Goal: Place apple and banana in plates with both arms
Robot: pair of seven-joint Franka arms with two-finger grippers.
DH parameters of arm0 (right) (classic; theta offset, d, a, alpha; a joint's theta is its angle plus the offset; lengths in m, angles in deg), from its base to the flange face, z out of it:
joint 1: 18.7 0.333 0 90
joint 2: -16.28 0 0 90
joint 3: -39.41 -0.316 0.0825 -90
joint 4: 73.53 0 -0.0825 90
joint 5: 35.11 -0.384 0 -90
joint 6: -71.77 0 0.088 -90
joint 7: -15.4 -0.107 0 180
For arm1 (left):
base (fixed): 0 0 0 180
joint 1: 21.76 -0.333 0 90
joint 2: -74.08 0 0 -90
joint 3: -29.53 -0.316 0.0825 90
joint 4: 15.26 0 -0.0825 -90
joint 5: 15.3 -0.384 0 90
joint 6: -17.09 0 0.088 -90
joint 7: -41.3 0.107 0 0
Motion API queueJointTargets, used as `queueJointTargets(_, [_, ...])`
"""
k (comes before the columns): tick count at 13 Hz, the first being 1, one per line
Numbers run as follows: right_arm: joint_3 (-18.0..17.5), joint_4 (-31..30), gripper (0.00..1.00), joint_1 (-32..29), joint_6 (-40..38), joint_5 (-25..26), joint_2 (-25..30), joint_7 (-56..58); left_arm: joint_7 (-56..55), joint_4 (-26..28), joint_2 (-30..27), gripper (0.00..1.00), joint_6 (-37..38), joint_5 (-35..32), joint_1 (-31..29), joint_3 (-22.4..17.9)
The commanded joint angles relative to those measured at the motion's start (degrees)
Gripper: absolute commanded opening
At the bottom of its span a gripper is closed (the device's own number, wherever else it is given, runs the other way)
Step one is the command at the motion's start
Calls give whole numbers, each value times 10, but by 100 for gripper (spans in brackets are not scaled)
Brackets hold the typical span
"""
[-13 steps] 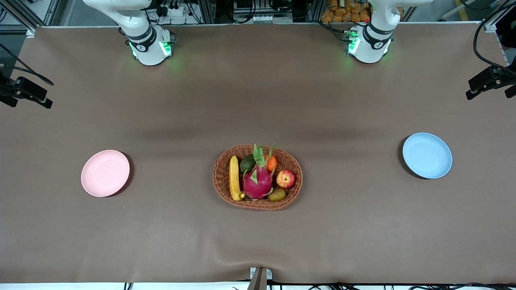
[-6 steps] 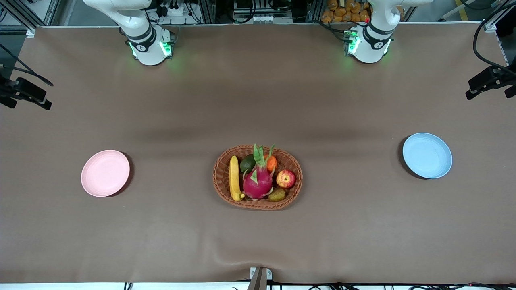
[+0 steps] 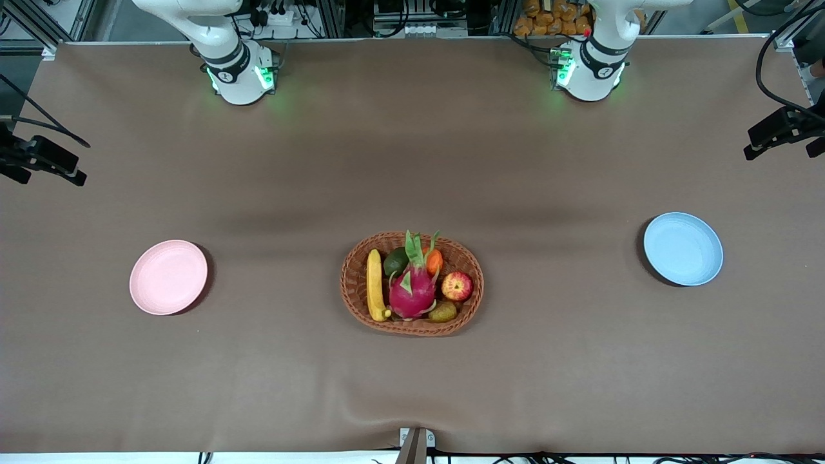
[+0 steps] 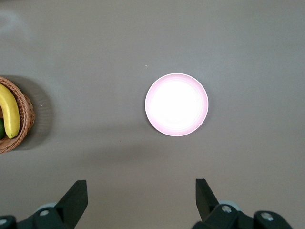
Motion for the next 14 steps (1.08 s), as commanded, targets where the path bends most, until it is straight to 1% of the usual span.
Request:
queueJointTargets(1, [-7, 2, 100, -11, -3, -9, -2, -4, -6, -4, 2, 100, 10, 3, 3, 0])
queueJointTargets(6, [-7, 1, 100, 2, -1, -9, -10, -7, -6, -5, 4, 100, 10, 3, 4, 5])
queueJointTargets(8, [-7, 2, 100, 13, 3, -20, -10, -7, -6, -5, 6, 100, 10, 4, 4, 5])
queueJointTargets(11, [-7, 2, 100, 10, 2, -25, -18, -7, -4, -5, 10, 100, 10, 6, 6, 5])
queueJointTargets(13, [-6, 2, 100, 6, 1, -25, -17, -6, -7, -6, 13, 100, 10, 10, 19, 13])
queueJointTargets(14, [-5, 2, 100, 6, 2, -24, -17, -6, -8, -16, 29, 100, 9, 11, 27, 19])
